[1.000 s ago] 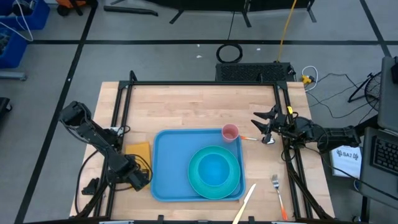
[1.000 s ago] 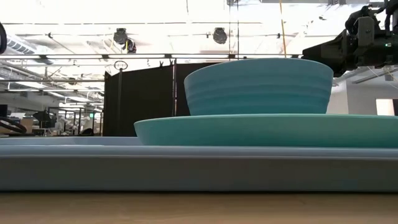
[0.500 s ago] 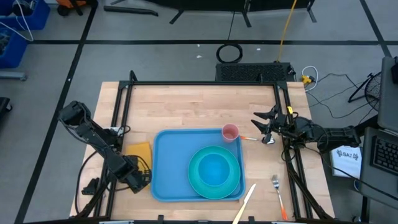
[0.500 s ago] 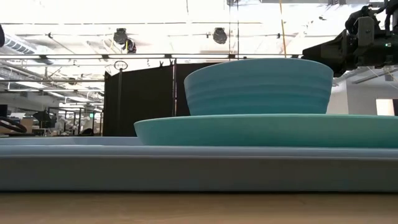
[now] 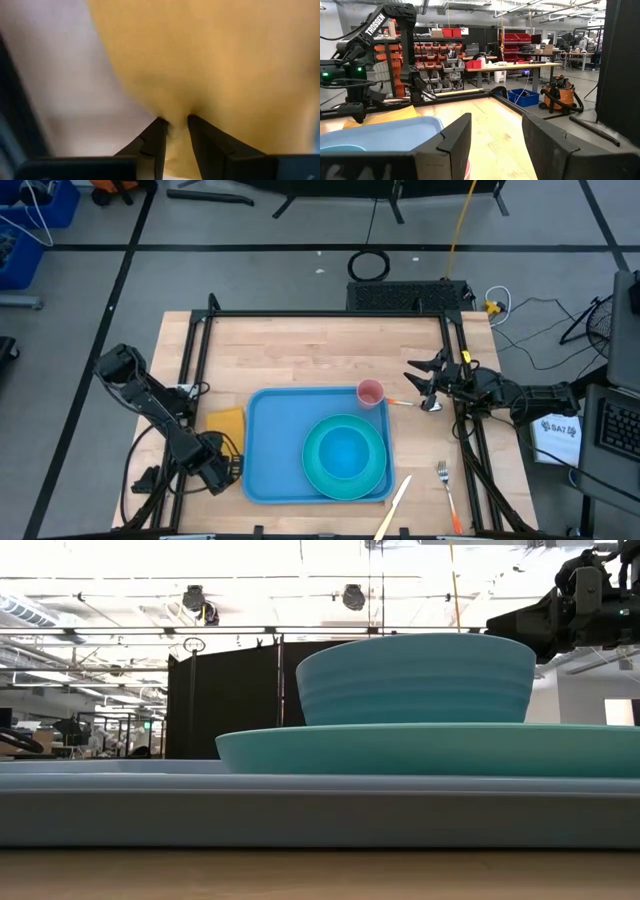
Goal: Set up tray
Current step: Put the yellow napkin on the blue serving tray to the left of the blue plate
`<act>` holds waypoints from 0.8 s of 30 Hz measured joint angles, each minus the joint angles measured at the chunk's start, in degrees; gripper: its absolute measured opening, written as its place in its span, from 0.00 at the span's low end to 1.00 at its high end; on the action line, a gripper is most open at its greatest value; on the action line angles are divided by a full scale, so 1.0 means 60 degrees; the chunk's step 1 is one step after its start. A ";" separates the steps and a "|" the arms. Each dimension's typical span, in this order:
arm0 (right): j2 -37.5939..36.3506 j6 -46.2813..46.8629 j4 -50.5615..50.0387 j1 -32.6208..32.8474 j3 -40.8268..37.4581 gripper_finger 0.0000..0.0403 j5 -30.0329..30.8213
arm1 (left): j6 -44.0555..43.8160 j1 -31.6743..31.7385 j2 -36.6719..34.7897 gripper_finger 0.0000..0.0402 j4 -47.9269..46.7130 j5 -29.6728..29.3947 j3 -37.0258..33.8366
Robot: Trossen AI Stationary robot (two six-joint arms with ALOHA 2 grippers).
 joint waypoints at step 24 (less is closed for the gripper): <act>0.0000 0.0002 0.0002 0.0004 -0.0003 0.41 -0.0001 | -0.0413 0.0075 0.0302 0.22 -0.2088 0.2114 0.1311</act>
